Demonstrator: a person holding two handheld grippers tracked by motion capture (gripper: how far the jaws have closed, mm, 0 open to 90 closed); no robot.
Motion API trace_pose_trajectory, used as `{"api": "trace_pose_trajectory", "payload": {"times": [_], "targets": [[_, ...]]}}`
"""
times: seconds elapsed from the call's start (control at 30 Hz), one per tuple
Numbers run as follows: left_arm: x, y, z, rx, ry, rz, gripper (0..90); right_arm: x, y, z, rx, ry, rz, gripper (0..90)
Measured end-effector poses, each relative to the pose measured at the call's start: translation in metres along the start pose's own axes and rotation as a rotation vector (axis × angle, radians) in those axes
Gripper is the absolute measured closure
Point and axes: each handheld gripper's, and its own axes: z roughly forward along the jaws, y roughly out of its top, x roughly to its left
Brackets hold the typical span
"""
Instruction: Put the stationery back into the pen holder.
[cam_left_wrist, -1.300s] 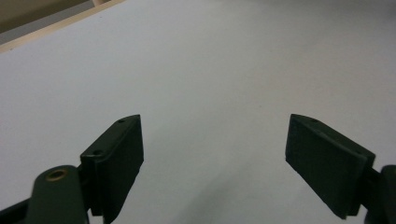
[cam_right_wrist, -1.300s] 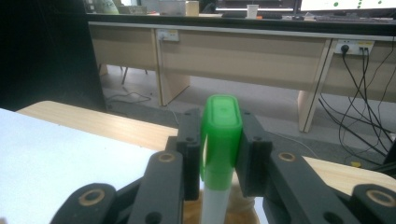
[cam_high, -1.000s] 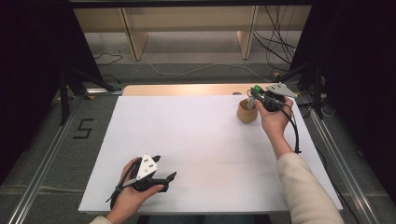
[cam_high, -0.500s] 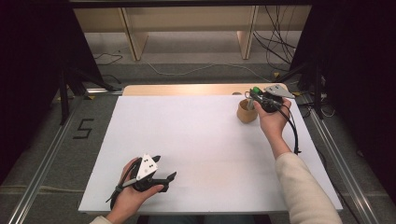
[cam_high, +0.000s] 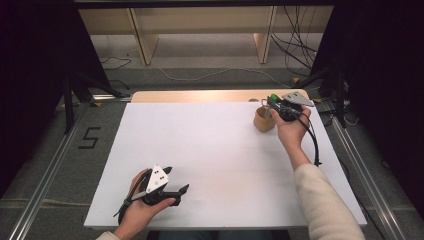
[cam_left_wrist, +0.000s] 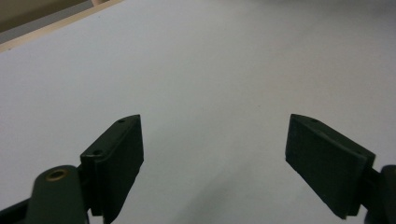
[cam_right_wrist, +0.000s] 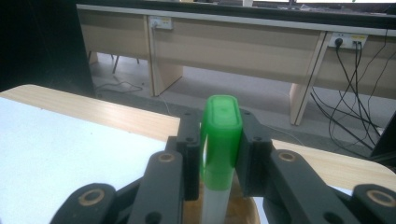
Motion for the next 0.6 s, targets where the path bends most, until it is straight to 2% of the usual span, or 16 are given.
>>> {"api": "trace_pose_trajectory", "payload": {"times": [0.6], "targets": [[-0.0004,-0.0001,0.0002,0.001,-0.004,-0.003,19.2,0.0015,-0.0059,0.0046,0.02,-0.002,-0.02,74.3]]}}
